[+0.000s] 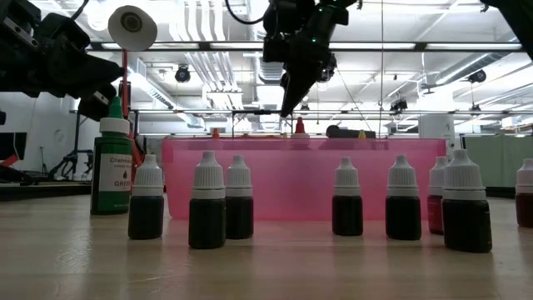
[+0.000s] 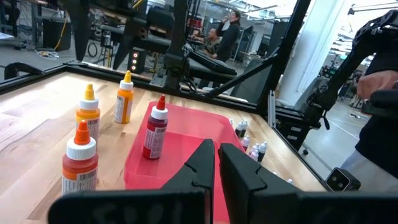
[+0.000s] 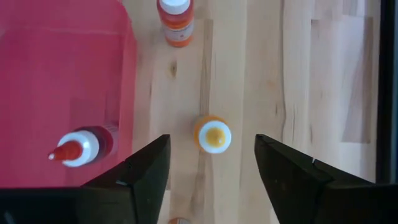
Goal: Pick & Place food coloring
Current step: Put the left large yellow food coloring bottle into the container
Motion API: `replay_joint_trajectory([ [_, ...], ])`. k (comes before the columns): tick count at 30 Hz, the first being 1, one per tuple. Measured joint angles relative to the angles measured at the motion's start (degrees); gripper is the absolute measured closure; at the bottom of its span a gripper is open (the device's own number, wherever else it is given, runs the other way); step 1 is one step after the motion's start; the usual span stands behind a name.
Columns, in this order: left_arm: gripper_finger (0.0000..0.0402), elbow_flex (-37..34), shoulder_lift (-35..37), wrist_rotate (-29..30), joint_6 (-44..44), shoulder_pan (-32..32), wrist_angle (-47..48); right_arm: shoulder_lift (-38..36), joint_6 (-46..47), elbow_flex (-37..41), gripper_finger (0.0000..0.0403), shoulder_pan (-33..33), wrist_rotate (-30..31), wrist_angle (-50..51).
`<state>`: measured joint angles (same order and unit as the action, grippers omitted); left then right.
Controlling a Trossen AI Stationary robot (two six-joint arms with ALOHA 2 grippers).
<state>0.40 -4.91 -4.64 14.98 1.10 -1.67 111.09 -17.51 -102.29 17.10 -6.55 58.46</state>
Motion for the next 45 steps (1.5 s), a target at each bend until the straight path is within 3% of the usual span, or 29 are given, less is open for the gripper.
replay_joint_trajectory([
  [12,0.0402,0.0,0.0,0.0,0.0,0.0,0.0,2.5,-2.3,-1.4,0.0115,-0.1,0.7,0.3],
  [45,0.0402,0.0,0.0,0.0,0.0,0.0,0.0,2.5,-2.6,8.1,0.0124,0.7,0.6,-9.9],
])
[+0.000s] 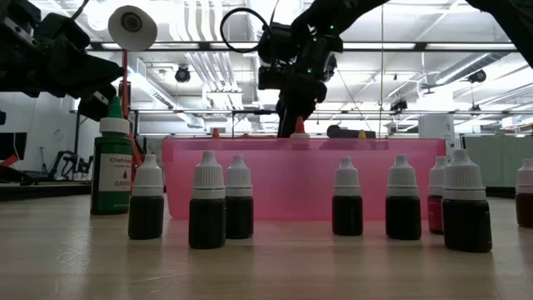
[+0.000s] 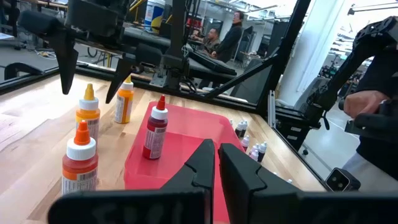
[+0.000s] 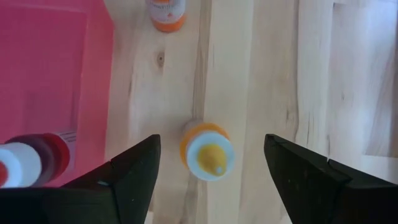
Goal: Pick & Place food coloring
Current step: Put the left large yellow food coloring bottle into the container
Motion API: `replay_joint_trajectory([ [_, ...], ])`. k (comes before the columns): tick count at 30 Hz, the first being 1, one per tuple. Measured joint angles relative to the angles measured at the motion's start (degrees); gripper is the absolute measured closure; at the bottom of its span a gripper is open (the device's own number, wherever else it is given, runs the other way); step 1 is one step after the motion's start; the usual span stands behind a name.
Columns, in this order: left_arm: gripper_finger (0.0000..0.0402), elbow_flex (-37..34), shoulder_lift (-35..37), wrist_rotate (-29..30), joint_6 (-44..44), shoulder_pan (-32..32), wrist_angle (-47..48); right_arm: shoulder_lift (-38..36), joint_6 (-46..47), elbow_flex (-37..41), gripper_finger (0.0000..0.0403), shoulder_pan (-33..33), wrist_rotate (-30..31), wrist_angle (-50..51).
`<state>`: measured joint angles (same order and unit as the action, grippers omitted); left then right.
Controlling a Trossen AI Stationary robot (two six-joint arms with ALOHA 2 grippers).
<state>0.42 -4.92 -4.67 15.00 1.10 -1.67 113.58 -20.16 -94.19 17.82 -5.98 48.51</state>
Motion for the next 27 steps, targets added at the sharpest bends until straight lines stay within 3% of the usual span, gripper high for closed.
replay_joint_trajectory([
  [27,0.0402,0.0,0.0,0.0,0.0,0.0,0.0,0.0,-0.5,2.6,0.0147,1.4,-0.5,-4.5],
])
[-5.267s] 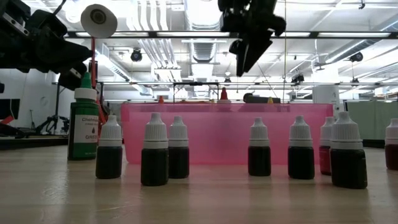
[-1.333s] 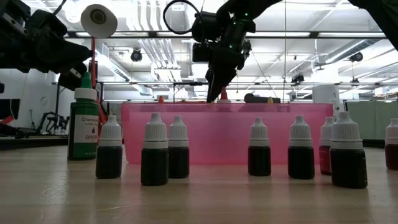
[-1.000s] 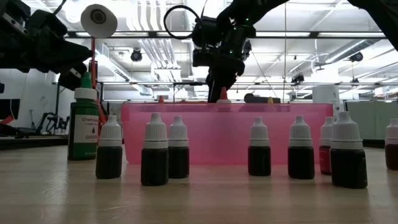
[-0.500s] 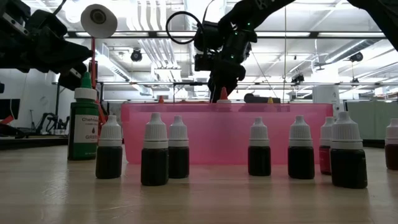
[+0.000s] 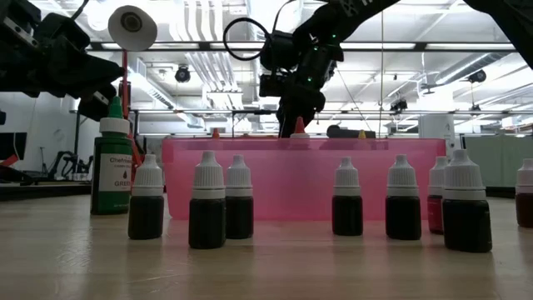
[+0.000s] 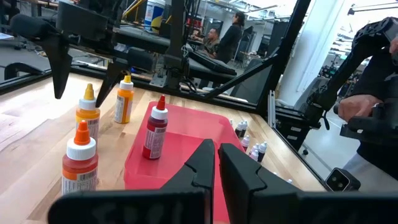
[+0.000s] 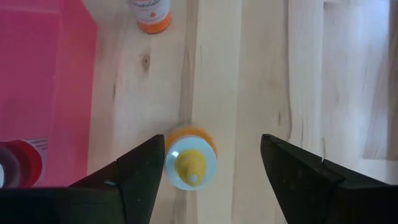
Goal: Pick & Place food coloring
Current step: Put the left large yellow food coloring bottle into the container
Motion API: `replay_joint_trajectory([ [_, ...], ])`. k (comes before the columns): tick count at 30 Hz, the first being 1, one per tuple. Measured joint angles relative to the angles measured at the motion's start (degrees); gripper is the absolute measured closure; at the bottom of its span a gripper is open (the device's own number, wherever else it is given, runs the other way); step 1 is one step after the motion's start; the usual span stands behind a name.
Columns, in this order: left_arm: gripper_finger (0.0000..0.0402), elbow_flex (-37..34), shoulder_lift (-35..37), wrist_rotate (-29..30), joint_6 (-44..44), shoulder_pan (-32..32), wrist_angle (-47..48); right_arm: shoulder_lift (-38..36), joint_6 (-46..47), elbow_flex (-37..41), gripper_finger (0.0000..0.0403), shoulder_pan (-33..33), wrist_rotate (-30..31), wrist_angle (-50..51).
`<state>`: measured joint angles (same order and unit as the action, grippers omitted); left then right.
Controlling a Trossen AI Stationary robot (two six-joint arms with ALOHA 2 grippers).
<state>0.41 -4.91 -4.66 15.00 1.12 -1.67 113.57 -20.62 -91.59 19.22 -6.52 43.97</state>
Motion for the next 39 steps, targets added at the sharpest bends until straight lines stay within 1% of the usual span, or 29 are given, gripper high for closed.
replay_joint_trajectory([
  [8,0.0402,0.0,0.0,0.0,0.0,0.0,0.0,0.0,0.0,0.7,0.0147,0.3,-0.2,-0.4],
  [13,0.0402,0.0,0.0,0.0,0.0,0.0,0.0,0.0,0.5,1.1,0.0152,0.4,-2.5,-0.2],
  [21,0.0402,0.0,0.0,0.0,0.0,0.0,0.0,0.0,0.5,1.5,0.0161,0.4,-2.6,-0.2],
  [39,0.0402,0.0,0.0,0.0,0.0,0.0,0.0,0.0,0.5,2.6,0.0219,0.3,-2.6,0.0],
])
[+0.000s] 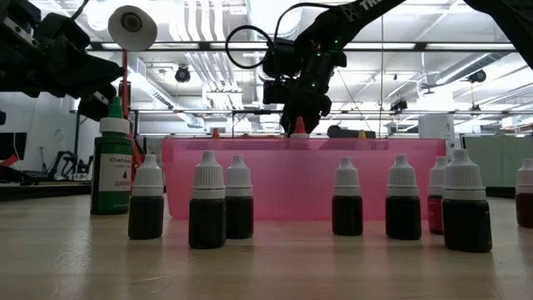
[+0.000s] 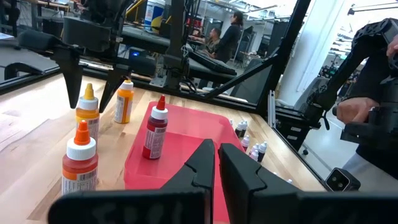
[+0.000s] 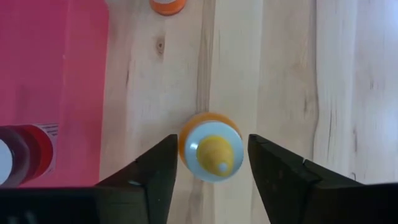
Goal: Pick & Place food coloring
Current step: Put the left large yellow food coloring bottle into the container
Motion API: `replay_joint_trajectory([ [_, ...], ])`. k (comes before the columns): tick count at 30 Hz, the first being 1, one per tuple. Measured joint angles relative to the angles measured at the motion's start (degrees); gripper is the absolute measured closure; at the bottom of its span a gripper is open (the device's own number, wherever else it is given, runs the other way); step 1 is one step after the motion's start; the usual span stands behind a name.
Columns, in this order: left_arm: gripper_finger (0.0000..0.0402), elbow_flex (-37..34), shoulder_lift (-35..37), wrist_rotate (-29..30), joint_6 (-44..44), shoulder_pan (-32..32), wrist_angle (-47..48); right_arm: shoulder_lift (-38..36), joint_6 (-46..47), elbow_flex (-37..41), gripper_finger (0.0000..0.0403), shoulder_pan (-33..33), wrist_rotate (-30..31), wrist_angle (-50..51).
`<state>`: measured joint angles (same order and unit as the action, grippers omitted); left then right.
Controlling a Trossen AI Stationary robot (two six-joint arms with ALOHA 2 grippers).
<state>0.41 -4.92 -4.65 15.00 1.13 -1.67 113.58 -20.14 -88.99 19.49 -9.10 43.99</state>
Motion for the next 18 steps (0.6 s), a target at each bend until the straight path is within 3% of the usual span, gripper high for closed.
replay_joint_trajectory([
  [10,0.0402,0.0,0.0,0.0,0.0,0.0,0.0,0.0,0.0,-0.7,0.0240,0.0,0.0,0.0],
  [18,0.0402,0.0,0.0,0.0,0.0,0.0,0.0,0.0,0.0,-0.7,0.0291,0.0,0.0,-0.2],
])
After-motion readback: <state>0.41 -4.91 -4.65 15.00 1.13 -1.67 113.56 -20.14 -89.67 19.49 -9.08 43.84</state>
